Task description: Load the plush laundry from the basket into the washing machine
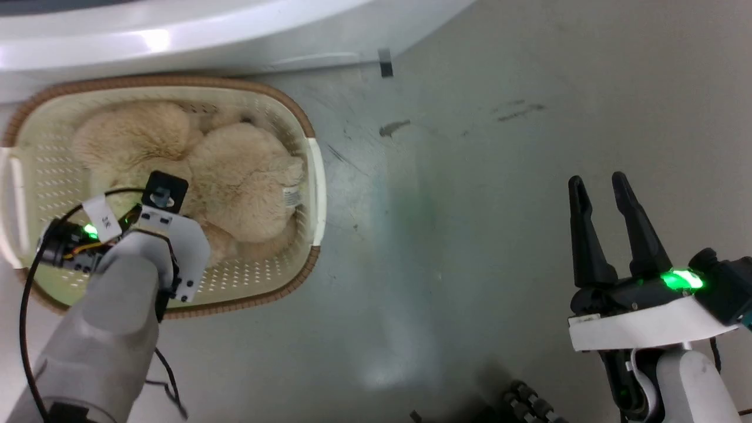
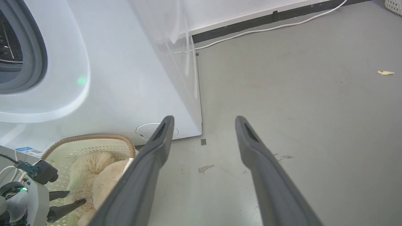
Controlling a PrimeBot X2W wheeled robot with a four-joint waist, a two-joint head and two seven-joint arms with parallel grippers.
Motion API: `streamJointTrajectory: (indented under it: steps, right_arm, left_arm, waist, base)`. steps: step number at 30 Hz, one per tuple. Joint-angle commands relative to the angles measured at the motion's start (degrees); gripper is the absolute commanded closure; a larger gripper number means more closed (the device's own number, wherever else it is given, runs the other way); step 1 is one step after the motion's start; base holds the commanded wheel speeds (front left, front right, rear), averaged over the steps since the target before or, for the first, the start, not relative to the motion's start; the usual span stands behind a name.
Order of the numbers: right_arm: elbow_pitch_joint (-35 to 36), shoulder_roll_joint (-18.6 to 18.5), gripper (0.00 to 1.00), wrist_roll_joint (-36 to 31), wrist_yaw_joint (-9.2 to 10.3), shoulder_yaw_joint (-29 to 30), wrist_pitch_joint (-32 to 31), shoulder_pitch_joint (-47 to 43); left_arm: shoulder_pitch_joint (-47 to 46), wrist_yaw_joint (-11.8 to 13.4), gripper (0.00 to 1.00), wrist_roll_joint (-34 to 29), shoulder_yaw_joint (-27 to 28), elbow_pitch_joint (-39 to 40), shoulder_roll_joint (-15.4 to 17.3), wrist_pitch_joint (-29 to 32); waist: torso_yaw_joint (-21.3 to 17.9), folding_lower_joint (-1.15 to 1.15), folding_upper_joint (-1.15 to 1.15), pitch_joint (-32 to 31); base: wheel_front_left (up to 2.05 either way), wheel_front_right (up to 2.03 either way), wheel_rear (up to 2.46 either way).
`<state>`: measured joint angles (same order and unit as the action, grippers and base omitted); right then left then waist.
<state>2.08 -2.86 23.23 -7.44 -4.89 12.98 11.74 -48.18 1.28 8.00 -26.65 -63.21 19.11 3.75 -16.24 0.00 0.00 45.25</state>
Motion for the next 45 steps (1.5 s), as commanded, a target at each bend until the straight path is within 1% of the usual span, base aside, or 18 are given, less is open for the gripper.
streamJointTrajectory:
  steps: [1,7,14,15,16,23,28,32,35,37,41,45]
  right_arm:
    - [0.4,0.0,0.0,0.8,-0.04,-0.1,0.5,1.5]
    - [0.7,0.0,0.0,2.3,-0.04,-0.7,1.3,2.8]
    - [0.4,0.0,0.0,4.5,-0.05,-1.8,2.0,4.2]
    - [0.3,0.0,0.0,4.6,-0.05,-1.9,2.0,4.3]
    - [0.2,0.0,0.0,4.6,-0.05,-1.9,2.0,4.4]
    - [-0.6,0.0,0.0,3.9,-0.05,-1.6,2.0,4.4]
    - [-0.7,0.0,0.0,2.5,-0.05,-0.8,2.0,3.5]
    - [-0.9,0.0,0.0,0.9,-0.05,0.1,2.0,2.1]
    - [-0.7,0.0,0.0,1.8,-0.05,1.0,2.0,0.4]
    - [-0.6,0.0,0.0,1.4,-0.05,1.3,2.0,-1.0]
    - [-0.4,-0.2,0.0,-0.9,-0.05,1.5,2.0,-4.0]
    - [-0.2,-0.4,0.0,-2.5,-0.05,1.8,2.0,-7.0]
  left_arm:
    - [-2.0,-0.8,0.0,-0.3,-1.2,-1.7,0.5,0.8]
    - [-6.7,-3.6,0.0,-0.2,-4.1,-5.3,1.3,3.6]
    - [-10.6,-4.5,0.0,2.0,-5.0,-8.8,2.6,3.0]
    - [-10.6,-4.9,0.52,2.0,-5.2,-8.8,2.5,3.1]
    - [-10.5,-5.2,1.0,2.0,-5.4,-8.7,2.5,2.6]
    - [-8.7,-5.3,1.0,3.2,-5.3,-8.5,1.9,-0.9]
    - [-6.2,-4.4,1.0,5.0,-4.5,-8.4,-0.1,-4.9]
    - [-3.1,-4.2,1.0,7.1,-3.2,-8.3,-2.2,-9.5]
    - [0.0,-4.2,1.0,9.3,-1.7,-8.3,-3.9,-14.0]
    - [2.4,-4.5,1.0,10.1,-1.3,-8.3,-4.9,-15.9]
    - [6.7,-5.1,1.0,11.3,-0.9,-7.5,-6.5,-18.0]
    - [10.6,-4.8,1.0,11.8,-0.4,-3.8,-7.7,-18.7]
  waist:
    - [-0.9,0.0,0.0,1.8]
    - [-2.2,0.0,0.0,6.0]
    - [-3.9,0.0,0.0,10.0]
    - [-4.0,0.0,0.0,10.1]
    - [-4.0,0.0,0.0,10.0]
    - [-3.2,0.0,0.0,8.0]
    - [-1.4,0.0,0.0,4.0]
    - [0.5,0.0,0.0,-1.2]
    - [2.1,0.0,0.0,-6.2]
    - [3.2,0.0,0.0,-9.6]
    - [5.7,0.0,0.0,-16.1]
    - [8.0,0.0,0.0,-21.9]
  base:
    - [0.0,0.0,0.0]
    - [0.0,0.0,0.0]
    - [0.0,0.0,0.0]
    - [0.0,0.0,0.0]
    - [0.0,0.0,0.0]
    - [0.0,0.0,0.0]
    - [0.0,0.0,0.0]
    - [0.0,0.0,0.0]
    - [0.0,0.0,0.0]
    - [0.0,0.0,0.0]
    - [0.0,0.0,0.0]
    - [0.0,0.0,0.0]
